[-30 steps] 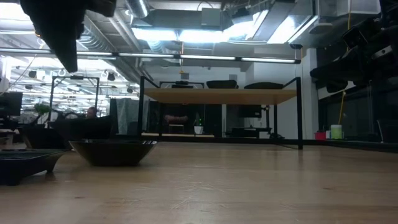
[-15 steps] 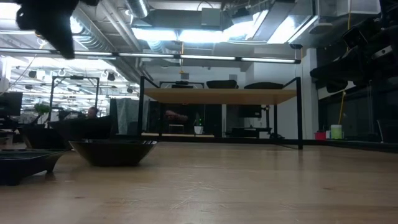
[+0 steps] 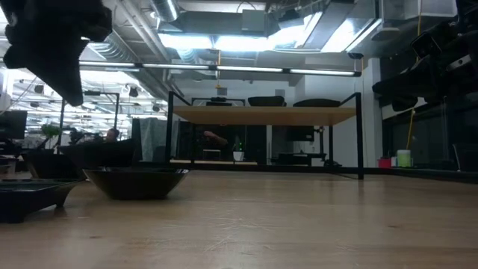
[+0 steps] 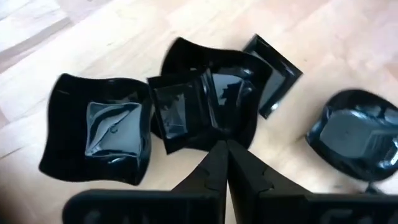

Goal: Pick & Place Mini shaped plates
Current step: Stack the square plate on top of the square plate on the shelf

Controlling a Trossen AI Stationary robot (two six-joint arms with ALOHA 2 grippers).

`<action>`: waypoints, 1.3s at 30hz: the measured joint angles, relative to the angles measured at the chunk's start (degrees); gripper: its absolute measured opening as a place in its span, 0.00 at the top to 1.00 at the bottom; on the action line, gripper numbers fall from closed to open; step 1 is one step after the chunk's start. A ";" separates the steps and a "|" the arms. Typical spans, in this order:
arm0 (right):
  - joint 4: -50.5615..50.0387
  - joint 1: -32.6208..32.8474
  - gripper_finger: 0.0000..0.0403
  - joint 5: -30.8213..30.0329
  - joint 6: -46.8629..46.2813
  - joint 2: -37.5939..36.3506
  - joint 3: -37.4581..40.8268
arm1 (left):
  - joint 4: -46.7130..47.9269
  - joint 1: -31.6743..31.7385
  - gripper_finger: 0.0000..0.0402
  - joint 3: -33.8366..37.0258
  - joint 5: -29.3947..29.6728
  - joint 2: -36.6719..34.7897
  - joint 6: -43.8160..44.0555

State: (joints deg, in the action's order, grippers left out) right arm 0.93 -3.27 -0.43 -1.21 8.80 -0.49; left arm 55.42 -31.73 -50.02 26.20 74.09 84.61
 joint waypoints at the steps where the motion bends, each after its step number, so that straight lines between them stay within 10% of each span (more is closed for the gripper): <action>1: 0.02 0.02 0.92 0.01 0.00 -0.02 0.00 | 0.31 0.12 0.99 0.00 0.39 -0.03 0.70; 39: 0.02 0.02 0.92 0.00 0.00 -0.01 0.00 | 4.56 11.67 0.63 0.04 -6.63 13.98 -4.84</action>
State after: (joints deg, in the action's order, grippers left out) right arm 0.95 -3.25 -0.43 -1.21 8.79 -0.49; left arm 59.98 -20.05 -49.98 19.57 88.08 79.76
